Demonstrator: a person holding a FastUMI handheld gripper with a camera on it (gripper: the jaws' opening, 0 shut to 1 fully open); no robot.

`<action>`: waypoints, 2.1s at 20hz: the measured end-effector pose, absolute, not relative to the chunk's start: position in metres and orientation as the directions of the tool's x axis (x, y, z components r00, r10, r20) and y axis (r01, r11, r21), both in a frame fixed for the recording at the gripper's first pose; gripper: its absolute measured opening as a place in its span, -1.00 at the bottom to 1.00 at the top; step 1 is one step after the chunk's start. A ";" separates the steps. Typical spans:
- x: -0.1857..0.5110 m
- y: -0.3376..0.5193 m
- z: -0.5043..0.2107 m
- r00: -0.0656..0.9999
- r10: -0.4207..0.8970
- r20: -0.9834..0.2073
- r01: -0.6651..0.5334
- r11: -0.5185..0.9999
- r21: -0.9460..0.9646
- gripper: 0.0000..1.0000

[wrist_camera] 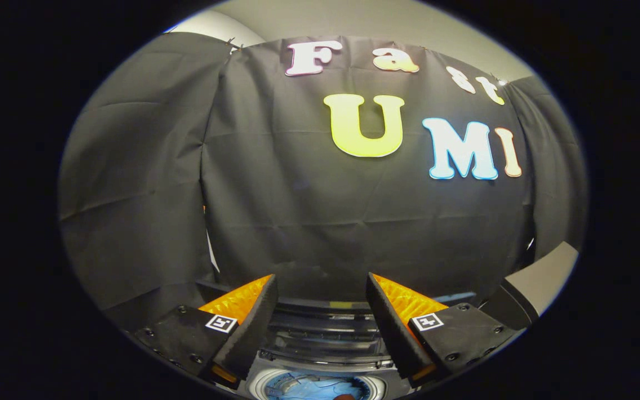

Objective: Put the clothes into the washing machine and then close the washing machine lid.

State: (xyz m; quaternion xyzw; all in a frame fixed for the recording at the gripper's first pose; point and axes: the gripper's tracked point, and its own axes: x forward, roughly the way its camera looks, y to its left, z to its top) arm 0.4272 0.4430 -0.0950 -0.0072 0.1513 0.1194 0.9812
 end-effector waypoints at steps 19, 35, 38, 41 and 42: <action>0.470 0.440 -0.139 0.922 0.137 -0.361 -0.135 0.990 0.031 0.97; 0.396 0.435 -0.135 0.955 0.157 -0.252 -0.157 0.987 0.023 0.98; 0.384 0.434 -0.139 0.953 0.163 -0.256 -0.162 0.986 0.022 0.98; 0.372 0.433 -0.141 0.951 0.168 -0.261 -0.168 0.985 0.022 0.98; 0.370 0.433 -0.141 0.950 0.169 -0.263 -0.168 0.985 0.024 0.98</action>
